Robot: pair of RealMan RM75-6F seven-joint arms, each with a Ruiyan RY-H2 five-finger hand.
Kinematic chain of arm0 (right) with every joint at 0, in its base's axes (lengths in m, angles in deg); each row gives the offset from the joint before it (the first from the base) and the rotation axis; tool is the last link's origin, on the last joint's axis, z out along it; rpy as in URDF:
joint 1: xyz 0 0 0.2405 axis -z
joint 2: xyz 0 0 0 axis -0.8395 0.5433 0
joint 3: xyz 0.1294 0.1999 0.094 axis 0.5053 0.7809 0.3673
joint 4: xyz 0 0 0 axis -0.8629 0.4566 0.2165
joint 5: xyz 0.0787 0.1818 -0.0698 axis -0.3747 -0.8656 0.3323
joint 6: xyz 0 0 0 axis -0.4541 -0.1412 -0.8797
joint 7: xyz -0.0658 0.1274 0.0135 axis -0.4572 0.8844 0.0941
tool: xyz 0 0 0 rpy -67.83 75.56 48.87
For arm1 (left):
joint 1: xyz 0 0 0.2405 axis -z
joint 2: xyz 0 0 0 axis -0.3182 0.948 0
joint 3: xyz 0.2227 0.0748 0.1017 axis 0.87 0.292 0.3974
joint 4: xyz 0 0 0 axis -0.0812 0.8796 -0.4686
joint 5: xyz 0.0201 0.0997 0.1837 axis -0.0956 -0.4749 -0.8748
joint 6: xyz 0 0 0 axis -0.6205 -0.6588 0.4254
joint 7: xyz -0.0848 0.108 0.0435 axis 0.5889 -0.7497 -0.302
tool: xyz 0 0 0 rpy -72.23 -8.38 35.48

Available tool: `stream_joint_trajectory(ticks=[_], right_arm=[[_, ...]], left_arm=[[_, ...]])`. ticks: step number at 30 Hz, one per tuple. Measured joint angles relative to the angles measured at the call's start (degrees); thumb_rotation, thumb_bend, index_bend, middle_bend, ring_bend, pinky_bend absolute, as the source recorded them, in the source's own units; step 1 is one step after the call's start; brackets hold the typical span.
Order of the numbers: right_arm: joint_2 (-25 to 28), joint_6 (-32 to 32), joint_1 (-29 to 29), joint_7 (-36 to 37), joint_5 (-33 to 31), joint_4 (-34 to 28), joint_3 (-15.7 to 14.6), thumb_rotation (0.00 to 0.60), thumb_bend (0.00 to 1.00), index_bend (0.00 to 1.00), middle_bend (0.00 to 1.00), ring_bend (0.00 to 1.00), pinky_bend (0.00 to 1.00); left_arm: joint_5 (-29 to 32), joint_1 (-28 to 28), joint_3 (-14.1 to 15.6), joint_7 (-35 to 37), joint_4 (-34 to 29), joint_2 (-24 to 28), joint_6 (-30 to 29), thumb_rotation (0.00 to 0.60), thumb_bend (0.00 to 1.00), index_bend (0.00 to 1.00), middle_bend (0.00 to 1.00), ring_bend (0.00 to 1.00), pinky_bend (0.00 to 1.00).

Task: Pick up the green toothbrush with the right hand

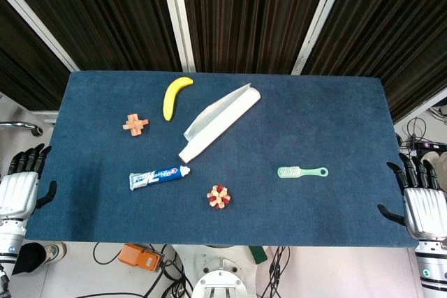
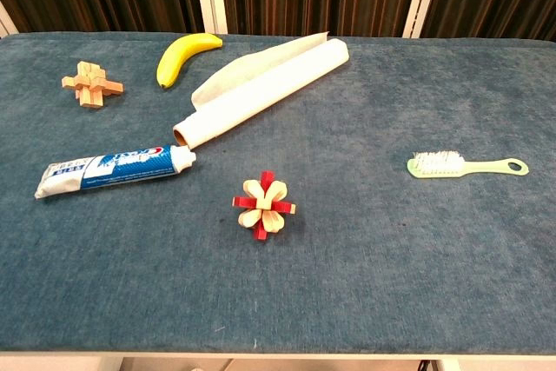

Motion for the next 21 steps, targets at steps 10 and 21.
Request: stream_joint_trajectory(ticks=[10,21], right_arm=[[-0.2,-0.5,-0.3,0.0,-1.2,0.3,0.5,0.600,0.21,0.24,0.12,0.04,0.03],[0.4,-9.0,-3.2,3.3,-6.6,1.3,1.5,0.600,0.20,0.29,0.12,0.04,0.01]], left_arm=[[0.2,0.0,-0.1,0.5,-0.2,0.0,0.0,0.600,0.44,0.07,0.00,0.00,0.00],[0.1,-0.3,-0.3,2.1,-0.5,0.2,-0.3,0.600,0.44,0.07,0.00,0.00,0.00]])
